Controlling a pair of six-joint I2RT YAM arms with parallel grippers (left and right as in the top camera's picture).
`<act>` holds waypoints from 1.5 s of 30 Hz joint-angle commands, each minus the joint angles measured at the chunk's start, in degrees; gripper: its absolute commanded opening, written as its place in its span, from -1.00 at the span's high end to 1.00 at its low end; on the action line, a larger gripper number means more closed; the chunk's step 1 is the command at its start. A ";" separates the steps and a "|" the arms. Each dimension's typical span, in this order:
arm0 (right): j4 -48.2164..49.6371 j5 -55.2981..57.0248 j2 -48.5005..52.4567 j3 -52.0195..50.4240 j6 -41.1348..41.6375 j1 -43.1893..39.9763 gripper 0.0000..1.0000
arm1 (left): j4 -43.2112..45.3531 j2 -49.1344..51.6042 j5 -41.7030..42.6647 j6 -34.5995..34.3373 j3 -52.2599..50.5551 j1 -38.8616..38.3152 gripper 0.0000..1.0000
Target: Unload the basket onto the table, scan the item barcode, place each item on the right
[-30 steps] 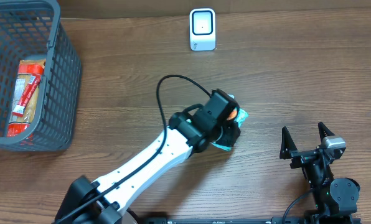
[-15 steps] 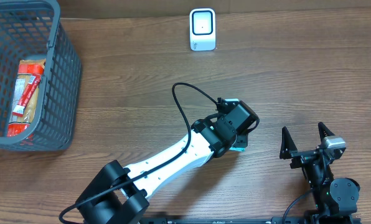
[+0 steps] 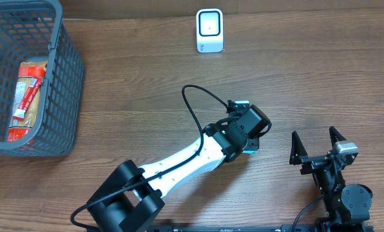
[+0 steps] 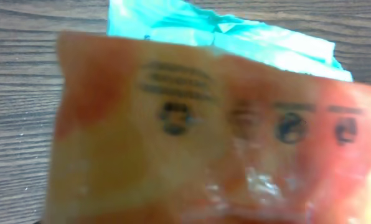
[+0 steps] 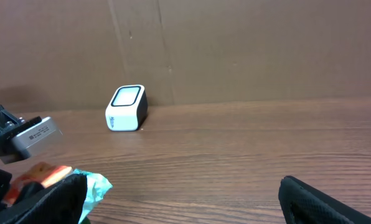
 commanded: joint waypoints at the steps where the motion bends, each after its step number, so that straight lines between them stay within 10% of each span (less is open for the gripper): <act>1: 0.22 -0.15 -0.46 -0.61 -0.22 -0.37 -1.00 | 0.85 -0.24 -1.33 -1.05 0.52 -0.24 -0.44; 12: 0.22 -0.13 -0.46 -0.61 -0.22 -0.37 -1.00 | 1.29 -0.66 -0.68 7.56 1.99 -0.09 -0.99; 24: 0.22 -0.15 -0.46 -0.61 -0.22 -0.37 -1.00 | -15.98 -3.15 -1.55 20.92 18.38 0.37 -0.99; 39: 0.22 -0.15 -0.46 -0.61 -0.22 -0.37 -1.00 | -20.37 -2.99 0.35 25.94 14.51 3.19 -0.98; 45: 0.22 -0.13 -0.46 -0.61 -0.22 -0.37 -1.00 | -20.28 -2.99 5.75 25.46 14.47 5.51 -0.61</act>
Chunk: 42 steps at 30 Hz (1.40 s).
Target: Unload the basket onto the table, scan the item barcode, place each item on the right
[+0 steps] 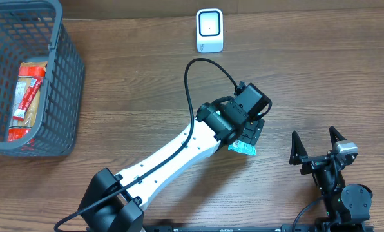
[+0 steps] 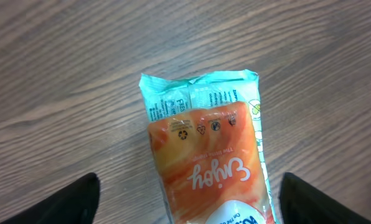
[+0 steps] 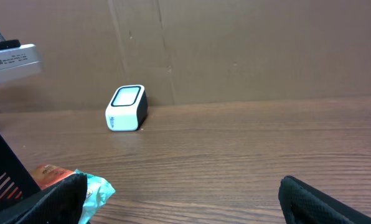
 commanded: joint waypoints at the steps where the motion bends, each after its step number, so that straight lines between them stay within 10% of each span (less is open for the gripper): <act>1: 0.20 -0.15 -0.46 -0.61 -0.22 -0.37 -1.00 | 0.17 -0.59 6.19 0.20 -0.26 2.71 -0.60; 19: 0.20 -0.15 -0.46 -0.61 -0.22 -0.37 -1.00 | 0.57 -0.59 19.30 0.63 -4.33 7.54 -0.51; 27: 0.20 -0.13 -0.46 -0.61 -0.22 -0.37 -1.00 | 3.74 -0.59 19.32 0.63 -6.58 7.54 -0.17; 32: 0.20 -0.15 -0.46 -0.61 -0.22 -0.37 -1.00 | 4.74 -0.59 19.30 0.63 -6.58 7.54 0.43; 42: 0.20 -0.15 -0.46 -0.61 -0.22 -0.37 -1.00 | 4.76 -0.59 19.30 0.63 -6.58 7.54 0.64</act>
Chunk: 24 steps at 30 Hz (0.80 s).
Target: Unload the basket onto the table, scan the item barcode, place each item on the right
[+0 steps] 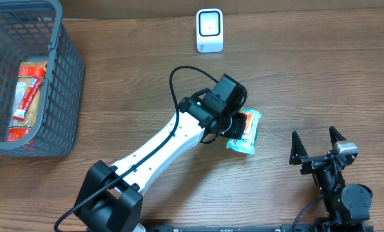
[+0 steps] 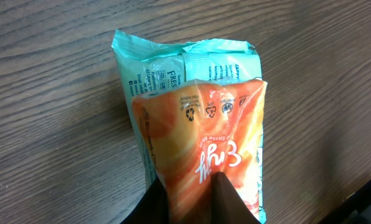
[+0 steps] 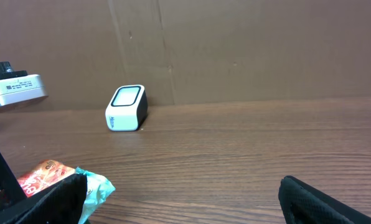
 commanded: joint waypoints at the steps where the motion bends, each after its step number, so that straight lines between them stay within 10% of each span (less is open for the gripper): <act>1: 0.17 -0.13 -0.46 -0.61 -0.24 -0.37 -1.00 | -0.04 -0.59 -0.61 0.79 -0.81 -0.37 0.51; 3: 0.17 -0.11 -0.46 -0.61 -0.24 -0.37 -1.00 | -0.02 -0.59 -0.59 0.81 -0.81 -0.26 0.05; 18: 0.17 -0.13 -0.46 -0.61 -0.24 -0.37 -1.00 | 0.04 -1.62 6.62 0.79 3.52 3.91 -0.32; 24: 0.17 -0.11 -0.46 -0.61 -0.24 -0.37 -1.00 | -1.40 -1.60 7.48 0.76 3.52 4.79 -0.17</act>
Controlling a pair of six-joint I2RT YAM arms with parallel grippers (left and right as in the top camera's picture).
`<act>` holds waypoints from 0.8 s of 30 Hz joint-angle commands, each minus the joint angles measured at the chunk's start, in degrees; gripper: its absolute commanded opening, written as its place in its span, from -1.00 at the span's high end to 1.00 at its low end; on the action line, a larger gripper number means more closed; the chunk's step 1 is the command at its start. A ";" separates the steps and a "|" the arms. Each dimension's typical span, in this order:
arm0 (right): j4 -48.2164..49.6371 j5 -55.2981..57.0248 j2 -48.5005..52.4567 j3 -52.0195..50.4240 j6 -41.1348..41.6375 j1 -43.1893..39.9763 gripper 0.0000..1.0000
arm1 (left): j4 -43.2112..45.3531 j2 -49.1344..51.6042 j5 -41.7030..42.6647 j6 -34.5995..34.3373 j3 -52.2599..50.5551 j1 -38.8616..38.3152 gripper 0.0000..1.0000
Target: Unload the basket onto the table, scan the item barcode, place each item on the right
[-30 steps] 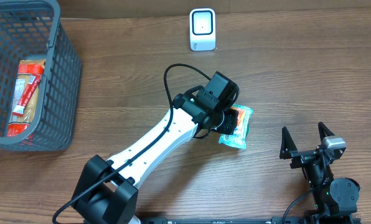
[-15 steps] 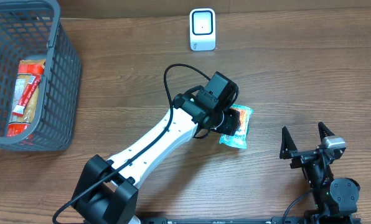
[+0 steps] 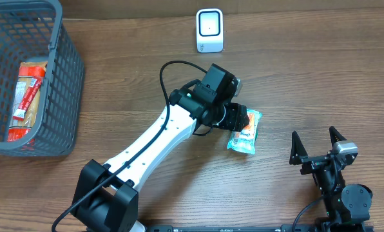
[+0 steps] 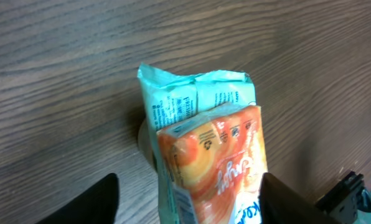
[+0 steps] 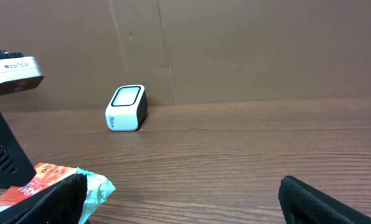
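The item is an orange and teal snack packet [image 3: 247, 133] lying on the wooden table right of centre. My left gripper [image 3: 236, 120] stands over its left end. In the left wrist view the packet [image 4: 207, 143] lies between the fingers of the left gripper [image 4: 188, 202], which is open, with bare wood between the left finger [image 4: 101, 202] and the packet. The white barcode scanner [image 3: 209, 29] stands at the back edge, far from the packet. My right gripper [image 3: 315, 138] rests open at the front right and sees the packet [image 5: 92, 185] and the scanner [image 5: 126, 107].
A grey wire basket [image 3: 66, 77] stands at the back left with red and orange packets [image 3: 26, 90] inside. A brown cardboard wall [image 5: 248, 50] closes the table's far side behind the scanner.
My left gripper has moved a little to the left and back over the packet. Its fingers now show wide apart on both sides of the packet. The right arm is unchanged.
First the packet filled the left wrist view, right up against the camera, with my left gripper over it. Then the gripper was open above the packet lying flat on the table. It has since shifted leftward along the packet. The packet stayed right of centre.
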 commanded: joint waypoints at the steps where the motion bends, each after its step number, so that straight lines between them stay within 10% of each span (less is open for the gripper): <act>1: 0.22 -0.15 -0.46 -0.61 -0.24 -0.37 -1.00 | -0.66 -1.57 2.23 0.79 1.25 0.39 -0.07; 16: 0.22 -0.15 -0.46 -0.61 -0.24 -0.37 -1.00 | -1.18 -1.55 0.42 -0.92 1.22 -0.55 0.49; 24: 0.22 -0.15 -0.46 -0.61 -0.24 -0.37 -1.00 | -1.29 -1.55 -1.01 -1.68 1.14 -1.86 0.48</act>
